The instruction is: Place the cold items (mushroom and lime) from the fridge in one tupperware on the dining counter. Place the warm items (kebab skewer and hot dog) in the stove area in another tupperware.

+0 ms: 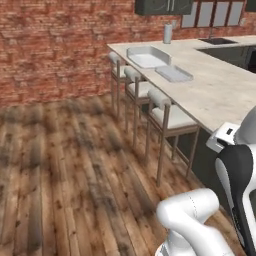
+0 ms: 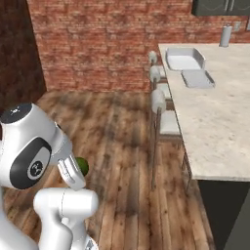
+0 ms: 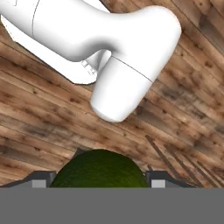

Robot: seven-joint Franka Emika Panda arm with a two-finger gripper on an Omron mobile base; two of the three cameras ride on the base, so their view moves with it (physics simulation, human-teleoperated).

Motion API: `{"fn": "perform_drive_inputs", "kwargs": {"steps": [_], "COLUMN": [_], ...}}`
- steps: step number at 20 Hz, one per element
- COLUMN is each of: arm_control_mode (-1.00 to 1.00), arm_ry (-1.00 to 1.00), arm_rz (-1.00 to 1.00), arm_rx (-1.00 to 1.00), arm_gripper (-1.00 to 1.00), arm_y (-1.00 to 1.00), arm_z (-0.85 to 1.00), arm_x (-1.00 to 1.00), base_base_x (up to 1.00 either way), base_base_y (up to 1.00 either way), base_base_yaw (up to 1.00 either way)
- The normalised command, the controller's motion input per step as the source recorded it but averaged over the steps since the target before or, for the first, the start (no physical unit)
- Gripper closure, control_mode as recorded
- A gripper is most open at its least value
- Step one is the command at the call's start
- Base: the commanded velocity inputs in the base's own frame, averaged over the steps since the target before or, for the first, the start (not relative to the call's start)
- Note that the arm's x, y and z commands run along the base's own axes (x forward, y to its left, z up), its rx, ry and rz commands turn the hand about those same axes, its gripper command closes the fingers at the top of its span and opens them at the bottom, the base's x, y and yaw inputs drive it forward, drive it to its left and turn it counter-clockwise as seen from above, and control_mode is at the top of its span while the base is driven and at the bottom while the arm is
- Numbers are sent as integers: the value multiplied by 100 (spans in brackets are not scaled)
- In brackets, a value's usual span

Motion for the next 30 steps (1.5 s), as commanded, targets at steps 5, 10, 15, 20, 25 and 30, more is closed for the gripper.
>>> {"fn": "perform_drive_inputs", "kwargs": {"steps": [5,10,15,20,25,30], "arm_control_mode": [100,100,100,100,100,100], "arm_ry": [0,0,0,0,0,0], "arm_rz": [0,0,0,0,0,0], "arm_rx": [0,0,0,0,0,0], "arm_gripper": [100,100,100,100,100,100], "arm_y": [0,0,0,0,0,0], "arm_z": [0,0,0,0,0,0], "arm_x": [0,0,0,0,0,0], "base_base_x": [95,100,100,100,99,79], "base_base_y": [100,100,100,100,100,100], "base_base_yaw": [-53,-48,-44,-41,-44,-31]}}
